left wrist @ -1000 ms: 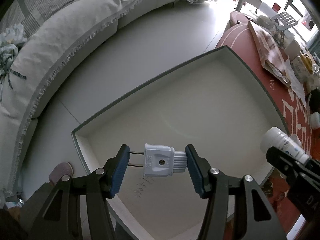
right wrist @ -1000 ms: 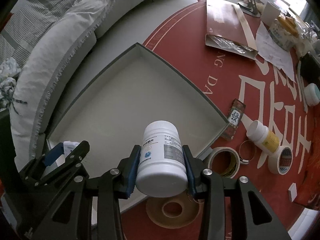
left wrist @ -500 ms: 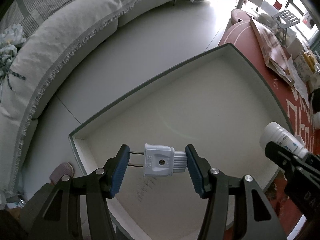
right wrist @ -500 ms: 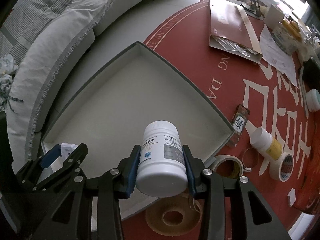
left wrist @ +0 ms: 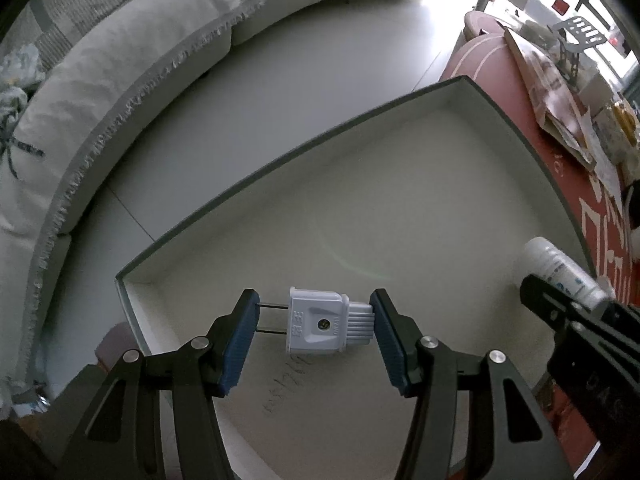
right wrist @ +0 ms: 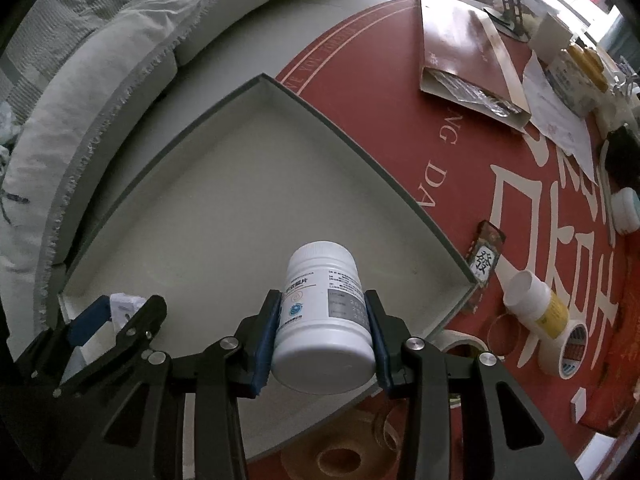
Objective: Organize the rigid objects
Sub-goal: 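Carry the plug in left gripper while right gripper carries the bottle to the white tray, then open left gripper to drop the plug in the tray while right gripper releases the bottle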
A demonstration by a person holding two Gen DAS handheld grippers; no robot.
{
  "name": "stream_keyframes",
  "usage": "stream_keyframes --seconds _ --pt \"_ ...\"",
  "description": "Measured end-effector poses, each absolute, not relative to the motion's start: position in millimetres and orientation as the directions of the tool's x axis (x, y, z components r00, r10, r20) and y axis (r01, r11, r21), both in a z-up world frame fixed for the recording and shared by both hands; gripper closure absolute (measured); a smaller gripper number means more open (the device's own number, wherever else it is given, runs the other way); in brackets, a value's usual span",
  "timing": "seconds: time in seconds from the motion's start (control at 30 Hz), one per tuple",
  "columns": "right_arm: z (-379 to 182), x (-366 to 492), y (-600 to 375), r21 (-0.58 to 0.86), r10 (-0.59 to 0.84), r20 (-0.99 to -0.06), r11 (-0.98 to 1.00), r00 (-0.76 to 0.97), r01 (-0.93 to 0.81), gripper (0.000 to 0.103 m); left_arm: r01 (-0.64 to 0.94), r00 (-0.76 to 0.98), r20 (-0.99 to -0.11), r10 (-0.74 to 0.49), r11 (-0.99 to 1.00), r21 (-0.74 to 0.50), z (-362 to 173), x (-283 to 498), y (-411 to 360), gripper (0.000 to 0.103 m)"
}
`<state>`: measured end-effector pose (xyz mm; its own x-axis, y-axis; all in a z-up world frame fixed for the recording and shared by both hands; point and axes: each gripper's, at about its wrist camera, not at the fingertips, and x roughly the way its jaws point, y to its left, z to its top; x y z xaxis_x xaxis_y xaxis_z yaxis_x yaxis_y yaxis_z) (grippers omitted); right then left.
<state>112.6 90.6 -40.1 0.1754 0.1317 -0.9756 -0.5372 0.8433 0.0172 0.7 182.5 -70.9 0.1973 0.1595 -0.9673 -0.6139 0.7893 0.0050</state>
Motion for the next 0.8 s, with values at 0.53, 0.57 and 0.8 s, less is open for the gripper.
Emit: stream_keyframes --seconds 0.53,0.57,0.8 --pt "-7.4 105.9 40.3 -0.042 0.126 -0.946 0.865 0.298 -0.499 0.016 -0.493 0.226 -0.966 0.127 0.870 -0.001 -72.3 9.6 148.4 0.013" --pt "-6.9 106.9 25.8 -0.054 0.103 -0.945 0.886 0.310 -0.461 0.016 -0.501 0.237 -0.964 0.124 0.865 -0.012 -70.3 7.5 148.7 0.012" --pt "-26.0 104.3 -46.6 -0.072 0.010 -0.966 0.949 0.258 -0.308 0.016 -0.499 0.265 -0.959 0.099 0.865 -0.049 -59.3 -8.7 139.6 0.012"
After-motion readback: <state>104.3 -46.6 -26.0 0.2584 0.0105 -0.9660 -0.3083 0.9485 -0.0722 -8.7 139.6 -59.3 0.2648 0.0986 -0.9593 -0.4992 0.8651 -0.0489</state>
